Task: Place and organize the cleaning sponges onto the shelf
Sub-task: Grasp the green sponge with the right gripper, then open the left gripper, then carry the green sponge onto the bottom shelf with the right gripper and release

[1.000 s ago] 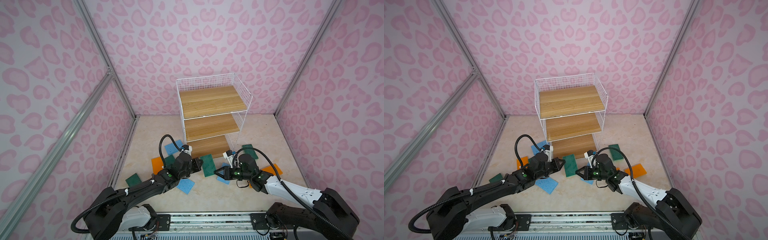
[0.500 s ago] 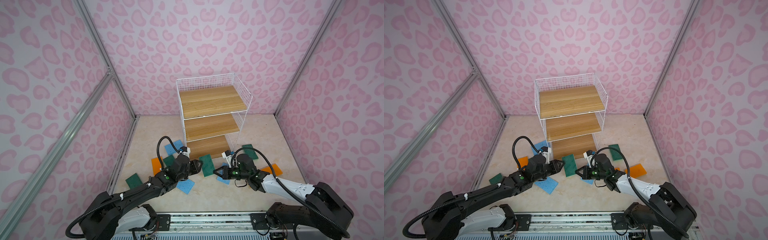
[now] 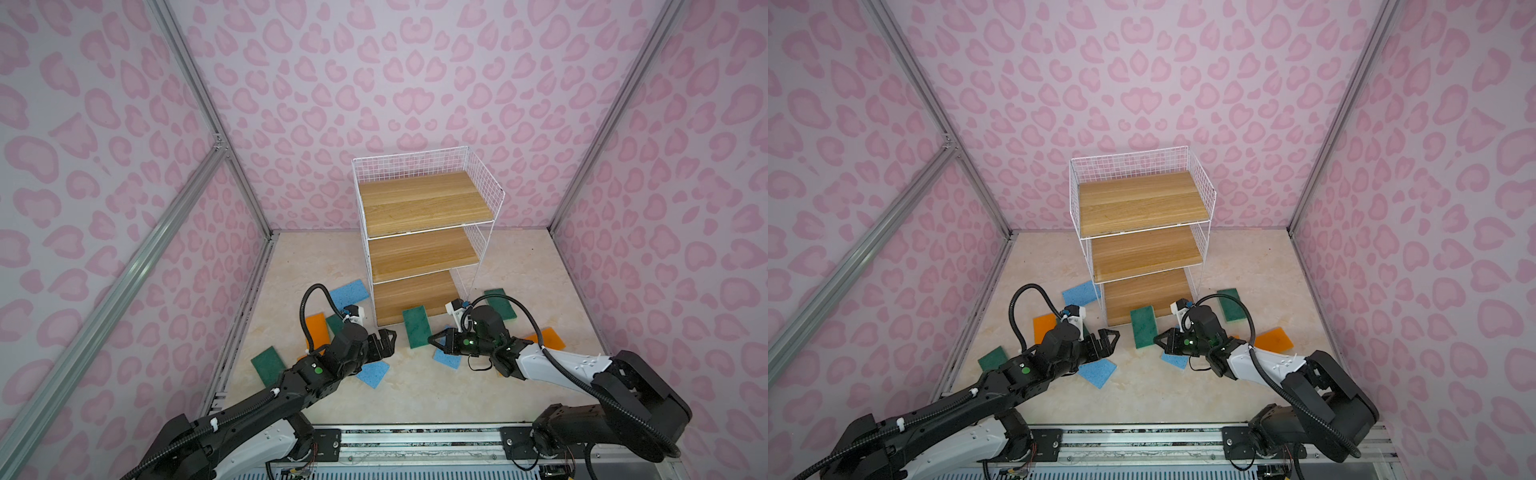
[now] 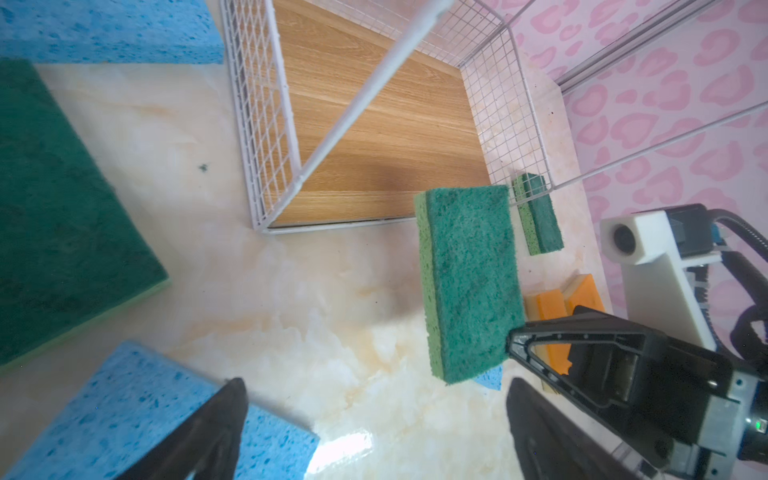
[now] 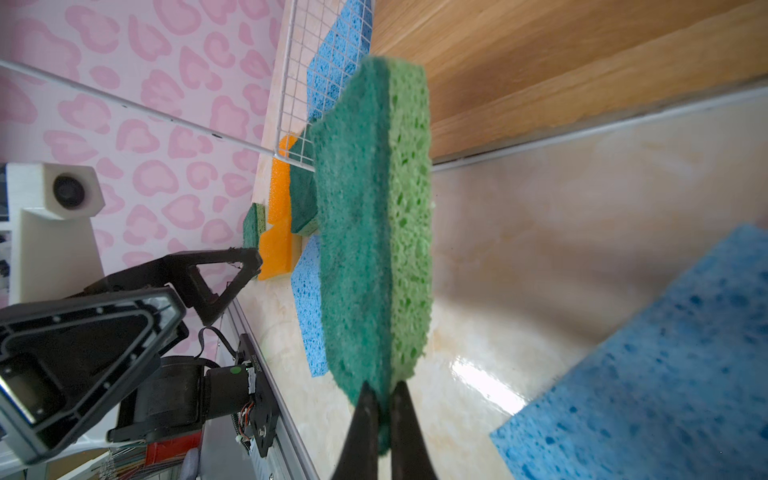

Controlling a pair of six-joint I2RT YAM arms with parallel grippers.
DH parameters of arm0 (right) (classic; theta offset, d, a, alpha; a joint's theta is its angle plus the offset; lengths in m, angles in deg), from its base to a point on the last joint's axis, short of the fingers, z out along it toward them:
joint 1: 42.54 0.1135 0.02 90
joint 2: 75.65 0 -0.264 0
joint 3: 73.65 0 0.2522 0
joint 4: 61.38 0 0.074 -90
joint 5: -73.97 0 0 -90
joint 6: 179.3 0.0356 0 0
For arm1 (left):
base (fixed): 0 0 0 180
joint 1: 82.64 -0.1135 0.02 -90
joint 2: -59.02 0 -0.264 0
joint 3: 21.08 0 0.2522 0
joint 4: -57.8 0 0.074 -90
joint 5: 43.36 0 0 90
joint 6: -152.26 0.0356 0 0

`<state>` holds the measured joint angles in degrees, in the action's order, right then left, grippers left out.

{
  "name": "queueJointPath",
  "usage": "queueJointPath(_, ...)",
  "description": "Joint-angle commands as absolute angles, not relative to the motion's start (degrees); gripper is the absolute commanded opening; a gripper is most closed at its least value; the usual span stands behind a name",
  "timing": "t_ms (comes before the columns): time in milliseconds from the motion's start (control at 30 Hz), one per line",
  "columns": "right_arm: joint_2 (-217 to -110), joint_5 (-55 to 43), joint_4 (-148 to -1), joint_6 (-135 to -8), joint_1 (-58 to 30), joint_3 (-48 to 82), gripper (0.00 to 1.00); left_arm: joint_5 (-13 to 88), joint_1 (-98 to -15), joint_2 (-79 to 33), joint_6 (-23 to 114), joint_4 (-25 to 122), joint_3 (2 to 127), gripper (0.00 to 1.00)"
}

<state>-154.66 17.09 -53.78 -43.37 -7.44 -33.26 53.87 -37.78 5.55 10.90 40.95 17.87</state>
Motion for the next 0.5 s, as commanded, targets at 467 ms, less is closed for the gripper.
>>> queueJointPath(467,-167.5,13.7,-43.1,-38.0,-7.5,-25.0,0.00,60.4,-37.9,16.2,11.7,27.1,14.7,0.97)
